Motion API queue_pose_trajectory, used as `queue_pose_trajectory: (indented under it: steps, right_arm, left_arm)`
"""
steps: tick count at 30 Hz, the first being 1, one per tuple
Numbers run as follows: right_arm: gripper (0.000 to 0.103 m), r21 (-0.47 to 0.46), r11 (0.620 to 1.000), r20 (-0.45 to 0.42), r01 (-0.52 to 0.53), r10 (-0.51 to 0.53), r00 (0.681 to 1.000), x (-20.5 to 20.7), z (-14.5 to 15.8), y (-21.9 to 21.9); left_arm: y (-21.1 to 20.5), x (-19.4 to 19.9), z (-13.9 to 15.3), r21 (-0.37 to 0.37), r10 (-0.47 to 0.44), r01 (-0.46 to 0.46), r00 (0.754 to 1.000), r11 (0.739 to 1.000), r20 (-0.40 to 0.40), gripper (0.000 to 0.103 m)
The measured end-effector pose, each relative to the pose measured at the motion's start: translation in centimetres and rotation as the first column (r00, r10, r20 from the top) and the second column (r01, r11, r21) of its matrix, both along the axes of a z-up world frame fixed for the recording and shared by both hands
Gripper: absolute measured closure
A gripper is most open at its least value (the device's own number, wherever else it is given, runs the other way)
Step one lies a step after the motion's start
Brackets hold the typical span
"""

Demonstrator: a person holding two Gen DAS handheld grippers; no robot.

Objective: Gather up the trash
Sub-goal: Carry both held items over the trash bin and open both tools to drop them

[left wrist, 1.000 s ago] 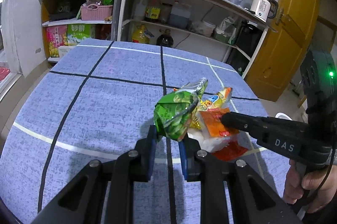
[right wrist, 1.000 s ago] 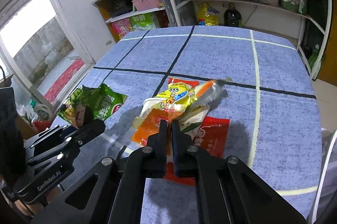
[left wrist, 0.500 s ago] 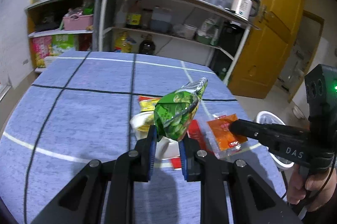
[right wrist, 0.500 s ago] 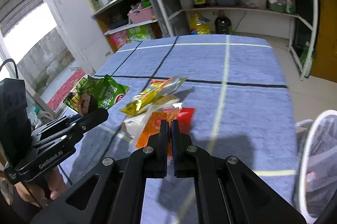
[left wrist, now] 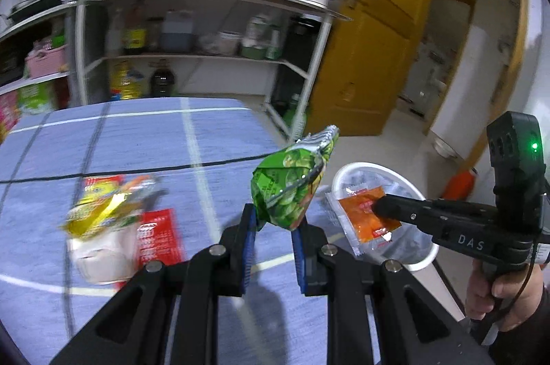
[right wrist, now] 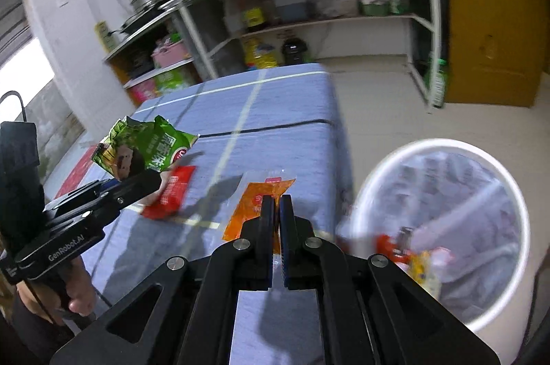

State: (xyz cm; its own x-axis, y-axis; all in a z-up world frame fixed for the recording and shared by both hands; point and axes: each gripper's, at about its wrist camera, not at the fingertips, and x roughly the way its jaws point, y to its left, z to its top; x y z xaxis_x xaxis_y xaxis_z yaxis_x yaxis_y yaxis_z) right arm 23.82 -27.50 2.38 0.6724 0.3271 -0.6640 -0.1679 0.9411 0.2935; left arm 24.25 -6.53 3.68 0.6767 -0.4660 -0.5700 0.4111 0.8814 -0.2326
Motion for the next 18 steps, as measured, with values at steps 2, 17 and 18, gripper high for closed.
queue_pose_trajectory:
  steps: [2, 17, 18]
  right_arm:
    - [0.100, -0.002, 0.999, -0.002, 0.039, -0.039, 0.999, -0.5, -0.1, -2.1]
    - [0.100, 0.015, 0.973, -0.041, 0.231, -0.230, 0.972, -2.3, -2.4, -12.6]
    - [0.100, 0.019, 0.971, -0.049, 0.238, -0.236, 0.970, -2.2, -2.7, -13.0]
  left_arm:
    - [-2.1, 0.2, 0.0, 0.006, -0.034, 0.034, 0.999, 0.999, -0.004, 0.082]
    - [-15.7, 1.7, -2.0, 0.084, -0.220, 0.226, 0.973, 0.971, -0.072, 0.080]
    - [-16.3, 1.9, -2.4, 0.094, -0.225, 0.233, 0.971, 0.968, -0.083, 0.080]
